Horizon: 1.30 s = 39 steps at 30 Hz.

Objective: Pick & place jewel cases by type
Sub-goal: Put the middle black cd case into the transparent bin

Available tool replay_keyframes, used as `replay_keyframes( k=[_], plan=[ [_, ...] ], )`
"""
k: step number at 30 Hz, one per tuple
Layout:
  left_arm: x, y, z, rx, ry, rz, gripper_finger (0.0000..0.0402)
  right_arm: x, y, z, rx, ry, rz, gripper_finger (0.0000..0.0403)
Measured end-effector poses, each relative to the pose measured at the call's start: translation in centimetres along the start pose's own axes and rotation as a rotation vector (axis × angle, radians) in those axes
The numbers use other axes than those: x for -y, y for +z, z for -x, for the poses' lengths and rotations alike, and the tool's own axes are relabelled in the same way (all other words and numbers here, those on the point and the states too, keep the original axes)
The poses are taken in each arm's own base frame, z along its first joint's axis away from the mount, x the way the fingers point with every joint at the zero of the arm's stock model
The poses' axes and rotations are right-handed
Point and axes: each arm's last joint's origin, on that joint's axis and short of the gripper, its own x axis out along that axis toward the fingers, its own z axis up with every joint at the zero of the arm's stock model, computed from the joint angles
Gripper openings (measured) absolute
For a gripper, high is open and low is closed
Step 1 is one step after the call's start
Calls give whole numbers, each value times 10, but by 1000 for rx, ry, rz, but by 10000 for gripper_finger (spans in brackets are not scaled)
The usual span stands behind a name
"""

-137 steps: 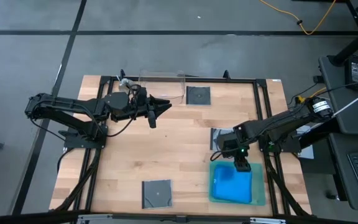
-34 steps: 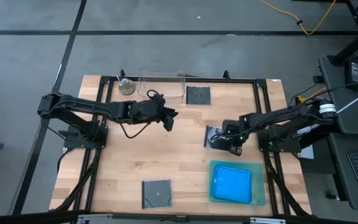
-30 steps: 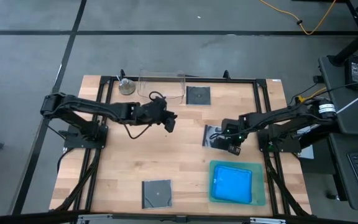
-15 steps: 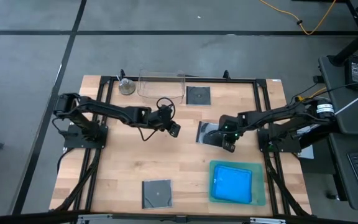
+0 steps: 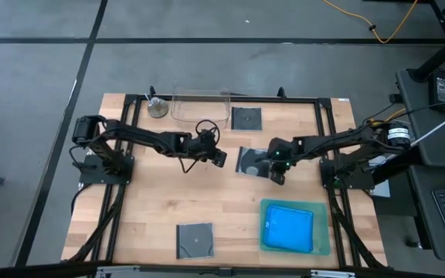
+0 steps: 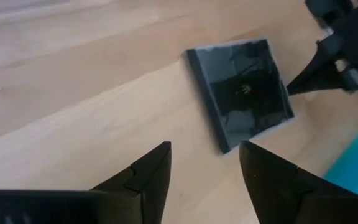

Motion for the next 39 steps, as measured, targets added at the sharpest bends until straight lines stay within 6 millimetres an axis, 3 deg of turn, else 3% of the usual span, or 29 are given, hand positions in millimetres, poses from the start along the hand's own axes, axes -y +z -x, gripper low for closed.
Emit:
replay_keyframes(
  k=[13, 27, 39],
  plan=[
    [-8, 18, -27, 11, -77, 59, 203, 5, 7, -8, 51, -19, 32, 5],
    [-20, 9, -69, -57, -109, 106, 206, 5, 27, -14, 47, -35, 69, 5],
    [-21, 6, -78, -60, -120, 96, 211, 3, 35, -13, 56, -33, 97, 5]
  ],
)
